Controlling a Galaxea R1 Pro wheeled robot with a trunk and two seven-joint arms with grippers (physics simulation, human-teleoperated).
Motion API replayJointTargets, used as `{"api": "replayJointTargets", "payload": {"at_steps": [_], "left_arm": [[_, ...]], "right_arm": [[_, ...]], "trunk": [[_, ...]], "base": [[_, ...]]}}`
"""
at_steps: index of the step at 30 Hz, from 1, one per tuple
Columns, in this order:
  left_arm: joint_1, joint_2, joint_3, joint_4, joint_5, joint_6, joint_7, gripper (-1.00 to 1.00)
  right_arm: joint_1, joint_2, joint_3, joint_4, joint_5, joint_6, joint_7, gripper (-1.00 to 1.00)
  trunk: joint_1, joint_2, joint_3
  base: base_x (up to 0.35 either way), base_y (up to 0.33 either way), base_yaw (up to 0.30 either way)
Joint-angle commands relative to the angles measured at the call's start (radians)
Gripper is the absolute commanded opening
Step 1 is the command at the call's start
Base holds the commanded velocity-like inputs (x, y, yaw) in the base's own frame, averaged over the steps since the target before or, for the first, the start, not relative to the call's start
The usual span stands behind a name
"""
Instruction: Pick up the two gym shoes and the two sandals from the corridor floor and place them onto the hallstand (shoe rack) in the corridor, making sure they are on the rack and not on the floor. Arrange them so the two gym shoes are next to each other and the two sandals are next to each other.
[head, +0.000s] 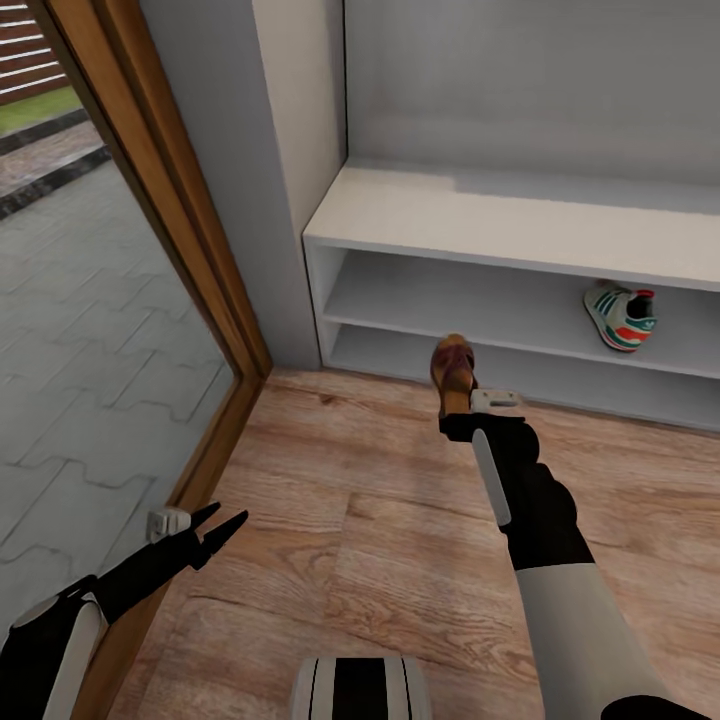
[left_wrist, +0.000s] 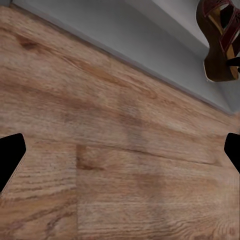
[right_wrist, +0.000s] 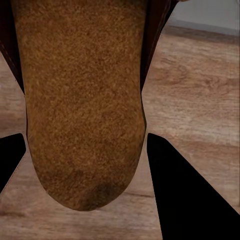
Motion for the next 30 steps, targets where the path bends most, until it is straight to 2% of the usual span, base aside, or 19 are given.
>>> {"api": "replayJointTargets", "payload": {"at_steps": [1,7,19,25,30], "left_arm": [[0.0,0.0,-0.001,0.0,0.006,0.009,-0.002,1.0],[0.001,0.0,-0.003,0.0,0.005,0.009,-0.002,1.0],[0.001,0.0,-0.004,0.0,0.005,0.009,-0.002,1.0],[0.002,0.0,-0.018,0.0,0.006,0.009,-0.002,1.0],[0.002,-0.001,-0.019,0.0,0.005,0.009,-0.002,1.0]], "right_arm": [[-0.001,0.0,0.001,0.0,-0.004,0.004,-0.007,-1.0],[0.0,0.0,0.001,0.005,-0.007,0.004,-0.007,-1.0],[-0.01,-0.002,-0.001,0.044,-0.007,0.005,-0.01,-1.0],[-0.063,-0.003,-0.001,0.164,-0.007,0.005,-0.01,-1.0],[-0.116,-0.004,-0.001,0.198,-0.007,0.005,-0.01,-1.0]], "trunk": [[0.0,0.0,-0.001],[0.0,0.0,-0.001],[0.0,0.0,-0.001],[0.0,0.0,-0.001],[0.0,0.0,-0.001]], "base": [[0.278,0.0,0.006],[0.239,0.0,0.002],[0.02,0.0,0.0],[0.0,0.0,0.0],[0.0,0.0,0.0]]}}
